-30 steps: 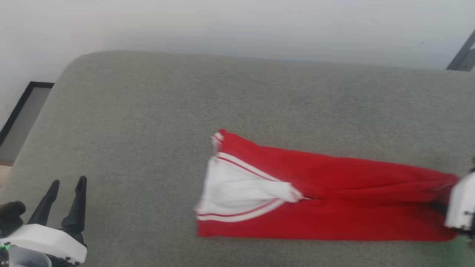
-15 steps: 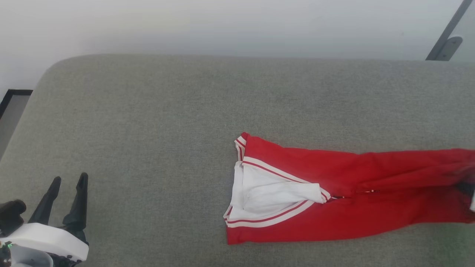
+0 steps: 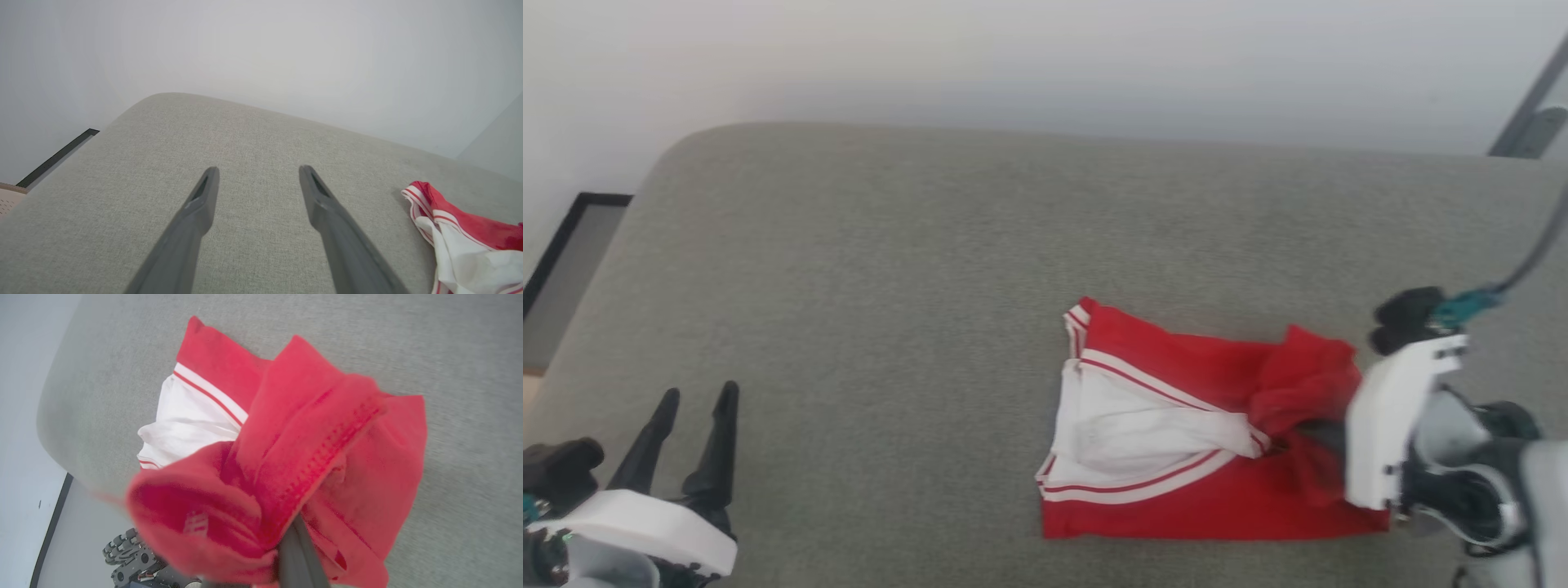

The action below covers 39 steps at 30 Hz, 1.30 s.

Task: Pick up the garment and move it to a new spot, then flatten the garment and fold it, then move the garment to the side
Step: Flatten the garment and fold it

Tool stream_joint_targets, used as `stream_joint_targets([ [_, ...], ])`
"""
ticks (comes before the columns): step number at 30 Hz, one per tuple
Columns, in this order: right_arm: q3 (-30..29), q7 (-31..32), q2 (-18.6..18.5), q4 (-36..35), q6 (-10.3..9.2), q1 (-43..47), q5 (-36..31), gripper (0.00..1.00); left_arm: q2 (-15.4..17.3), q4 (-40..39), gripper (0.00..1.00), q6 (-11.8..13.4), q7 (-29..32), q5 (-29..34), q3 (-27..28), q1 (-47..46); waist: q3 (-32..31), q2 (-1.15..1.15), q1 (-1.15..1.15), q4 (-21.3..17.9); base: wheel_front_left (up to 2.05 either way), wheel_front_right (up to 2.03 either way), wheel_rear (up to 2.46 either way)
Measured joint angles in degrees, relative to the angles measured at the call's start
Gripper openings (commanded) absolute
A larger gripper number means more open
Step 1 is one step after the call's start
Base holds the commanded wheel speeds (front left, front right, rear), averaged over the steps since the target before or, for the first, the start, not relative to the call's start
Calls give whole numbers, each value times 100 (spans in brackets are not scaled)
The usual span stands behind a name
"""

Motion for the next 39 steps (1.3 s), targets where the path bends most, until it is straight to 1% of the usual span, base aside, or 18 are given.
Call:
stream_joint_targets([
  [5, 590, -290, 155, 467, 0, -282, -80, 0, -71, 47, 100, -44, 63, 49, -151, -172, -14, 0, 0, 255, 0, 0, 0],
  [10, 1051, -633, 312, 1180, 0, -552, -162, 0, -137, 160, 100, -107, 76, 65, -242, -296, -34, 0, 0, 475, 0, 0, 0],
  [11, 1107, -740, 345, 1319, 0, -613, -180, 38, -147, 180, 100, -111, 76, 66, -254, -310, -41, 0, 0, 503, 0, 0, 0],
  [12, 1134, -835, 388, 1469, 0, -675, -181, 100, -157, 200, 100, -111, 76, 66, -256, -326, -50, 0, 0, 522, 0, 0, 0],
  [16, 1337, -1058, 439, 1811, 0, -829, -142, 100, -165, 244, 100, -121, 75, 68, -263, -331, -109, 0, 0, 546, 0, 0, 0],
  [18, 1463, -1132, 434, 1774, 0, -893, -44, 100, -152, 258, 100, -121, 66, 65, -226, -319, -142, 0, 0, 511, 0, 0, 0],
  [23, 1512, -1334, 141, 1444, 0, -935, 130, 100, -85, 227, 100, -86, 49, 46, -105, -154, -231, 0, 0, 329, 0, 0, 0],
  [27, 1266, -1582, -112, 1150, 0, -863, 177, 100, -5, 153, 100, -58, 34, 45, -34, -13, -316, 0, 0, 134, 0, 0, 0],
  [33, 778, -2189, -498, 776, 0, -426, 153, 100, 107, 8, 100, 45, 16, 41, 96, 320, -498, 0, 0, -207, 0, 0, 0],
  [38, 271, -2870, -686, 578, 0, -54, 23, 100, 209, -147, 100, 118, 2, 41, 215, 556, -623, 0, 0, -484, 0, 0, 0],
  [39, 271, -2870, -686, 578, 0, -54, 23, 100, 209, -147, 100, 118, 2, 41, 215, 556, -623, 0, 0, -484, 0, 0, 0],
])
